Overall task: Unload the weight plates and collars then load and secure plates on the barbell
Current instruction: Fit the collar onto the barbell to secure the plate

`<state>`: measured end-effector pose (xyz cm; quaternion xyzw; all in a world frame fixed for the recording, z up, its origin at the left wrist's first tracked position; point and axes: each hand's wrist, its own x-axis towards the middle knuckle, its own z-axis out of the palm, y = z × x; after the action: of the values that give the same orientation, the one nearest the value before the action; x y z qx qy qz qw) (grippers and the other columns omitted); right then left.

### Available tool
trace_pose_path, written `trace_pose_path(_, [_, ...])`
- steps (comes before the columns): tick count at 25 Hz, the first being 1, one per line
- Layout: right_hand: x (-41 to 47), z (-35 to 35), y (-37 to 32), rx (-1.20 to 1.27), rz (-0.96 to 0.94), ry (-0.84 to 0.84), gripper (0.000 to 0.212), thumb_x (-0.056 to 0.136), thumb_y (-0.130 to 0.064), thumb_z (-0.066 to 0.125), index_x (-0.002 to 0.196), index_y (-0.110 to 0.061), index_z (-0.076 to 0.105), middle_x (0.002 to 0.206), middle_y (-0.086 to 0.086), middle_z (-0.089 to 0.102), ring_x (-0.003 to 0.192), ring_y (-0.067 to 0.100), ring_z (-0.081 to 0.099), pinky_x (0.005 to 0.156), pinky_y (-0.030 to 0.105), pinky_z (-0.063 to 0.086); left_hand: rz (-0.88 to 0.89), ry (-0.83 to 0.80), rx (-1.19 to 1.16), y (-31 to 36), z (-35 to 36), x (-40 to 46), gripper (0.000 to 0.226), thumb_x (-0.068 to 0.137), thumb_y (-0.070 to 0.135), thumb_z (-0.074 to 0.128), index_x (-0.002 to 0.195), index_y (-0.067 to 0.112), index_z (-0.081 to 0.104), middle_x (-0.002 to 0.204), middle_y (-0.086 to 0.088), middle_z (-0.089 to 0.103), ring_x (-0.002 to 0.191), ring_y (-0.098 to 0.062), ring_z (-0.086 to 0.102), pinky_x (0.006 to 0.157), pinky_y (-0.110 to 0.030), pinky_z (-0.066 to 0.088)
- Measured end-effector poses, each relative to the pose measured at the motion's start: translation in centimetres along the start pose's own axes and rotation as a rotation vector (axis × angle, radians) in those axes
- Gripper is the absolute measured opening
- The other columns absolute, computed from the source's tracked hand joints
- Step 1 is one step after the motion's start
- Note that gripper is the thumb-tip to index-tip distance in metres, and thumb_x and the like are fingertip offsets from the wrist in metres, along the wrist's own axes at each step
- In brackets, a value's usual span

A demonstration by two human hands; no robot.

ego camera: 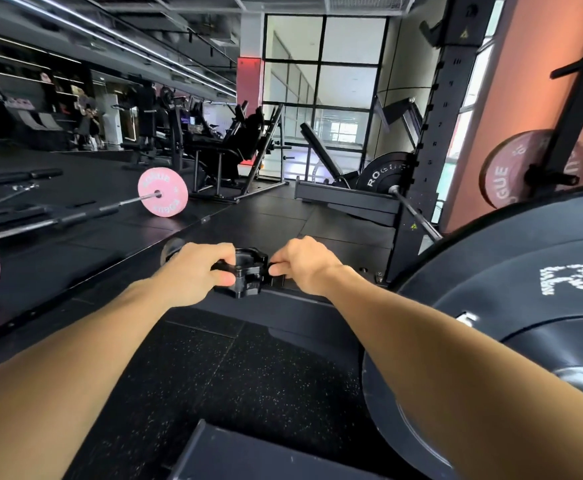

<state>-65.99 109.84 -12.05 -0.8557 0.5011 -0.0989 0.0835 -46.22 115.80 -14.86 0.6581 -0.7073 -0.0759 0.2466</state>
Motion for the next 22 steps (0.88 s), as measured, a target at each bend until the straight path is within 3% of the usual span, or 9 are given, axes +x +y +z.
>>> trace_pose_path(2, [-1.6, -0.7, -0.4, 0.047, -0.044, 0.030, 0.029, 0.095, -0.024, 0.062, 0.124, -0.020, 0.067, 0.120, 0.006, 0.069, 0.112, 0.027, 0.063, 0.098, 0.037, 0.049, 0.036, 0.013, -0.026, 0.6, -1.1, -1.6, 0.028, 0.090, 0.021, 0.070, 0.076, 0.036, 0.051, 0.101, -0.006, 0.067, 0.057, -0.013, 0.048, 0.072, -0.035, 0.044])
trace_pose_path(4, [-3.5, -1.9, -1.0, 0.103, -0.071, 0.051, 0.029, 0.093, -0.025, 0.064, 0.120, -0.018, 0.069, 0.117, 0.006, 0.070, 0.105, 0.024, 0.065, 0.093, 0.030, 0.048, 0.076, 0.043, -0.053, 1.6, -2.4, -3.5, 0.020, 0.090, 0.017, 0.070, 0.081, 0.029, 0.057, 0.138, 0.002, 0.059, 0.058, -0.001, 0.046, 0.079, -0.032, 0.042])
trace_pose_path(6, [-6.1, -3.2, -1.8, 0.149, -0.085, 0.061, 0.030, 0.092, -0.026, 0.065, 0.119, -0.015, 0.070, 0.113, 0.008, 0.072, 0.093, 0.020, 0.064, 0.084, 0.022, 0.045, 0.093, 0.061, -0.069, 2.9, -3.5, -5.3, 0.014, 0.091, 0.016, 0.069, 0.086, 0.025, 0.060, 0.150, 0.008, 0.046, 0.066, -0.003, 0.053, 0.085, -0.030, 0.041])
trace_pose_path(9, [-10.4, -4.7, -2.9, 0.208, -0.079, 0.067, 0.032, 0.093, -0.026, 0.063, 0.121, -0.012, 0.068, 0.109, 0.013, 0.073, 0.098, 0.022, 0.069, 0.083, 0.018, 0.045, 0.113, 0.080, -0.086, 4.9, -4.9, -8.5, 0.012, 0.091, 0.016, 0.069, 0.088, 0.025, 0.061, 0.151, 0.007, 0.045, 0.070, -0.006, 0.056, 0.091, -0.032, 0.043])
trace_pose_path(12, [-16.1, -6.2, -3.8, 0.240, -0.056, 0.104, 0.034, 0.093, -0.025, 0.064, 0.123, -0.009, 0.067, 0.110, 0.015, 0.072, 0.102, 0.025, 0.069, 0.077, 0.014, 0.044, 0.157, 0.088, -0.120, 7.7, -6.0, -12.7, 0.017, 0.091, 0.017, 0.069, 0.087, 0.030, 0.060, 0.150, 0.007, 0.047, 0.097, -0.019, 0.061, 0.099, -0.036, 0.041])
trace_pose_path(15, [-23.0, -8.2, -4.4, 0.237, -0.039, 0.136, 0.036, 0.093, -0.026, 0.064, 0.124, -0.008, 0.065, 0.113, 0.012, 0.071, 0.103, 0.024, 0.069, 0.075, 0.014, 0.045, 0.207, 0.064, -0.185, 11.5, -7.2, -17.6, 0.025, 0.091, 0.016, 0.070, 0.082, 0.037, 0.060, 0.145, 0.005, 0.052, 0.119, -0.020, 0.056, 0.109, -0.043, 0.038])
trace_pose_path(17, [-27.4, -9.6, -4.6, 0.221, -0.030, 0.177, 0.035, 0.092, -0.028, 0.065, 0.122, -0.010, 0.067, 0.109, 0.009, 0.073, 0.098, 0.020, 0.071, 0.069, 0.011, 0.045, 0.231, 0.061, -0.209, 14.3, -7.8, -20.7, 0.024, 0.091, 0.017, 0.069, 0.079, 0.036, 0.060, 0.137, 0.004, 0.056, 0.118, -0.019, 0.054, 0.109, -0.043, 0.038])
trace_pose_path(20, [-35.1, -11.8, -4.7, 0.199, 0.002, 0.245, 0.032, 0.090, -0.028, 0.067, 0.119, -0.013, 0.070, 0.096, 0.003, 0.074, 0.078, 0.010, 0.070, 0.059, 0.003, 0.042, 0.269, 0.070, -0.173, 19.5, -8.8, -25.9, 0.012, 0.093, 0.021, 0.067, 0.090, 0.030, 0.060, 0.146, 0.001, 0.052, 0.125, -0.024, 0.054, 0.100, -0.034, 0.039])
trace_pose_path(22, [-40.1, -12.9, -4.4, 0.203, 0.017, 0.295, 0.028, 0.090, -0.028, 0.068, 0.114, -0.014, 0.072, 0.085, -0.004, 0.070, 0.073, 0.009, 0.068, 0.053, 0.000, 0.040, 0.316, 0.066, -0.188, 22.8, -9.0, -29.0, 0.009, 0.094, 0.021, 0.066, 0.097, 0.027, 0.060, 0.149, 0.000, 0.049, 0.129, -0.023, 0.052, 0.104, -0.036, 0.039])
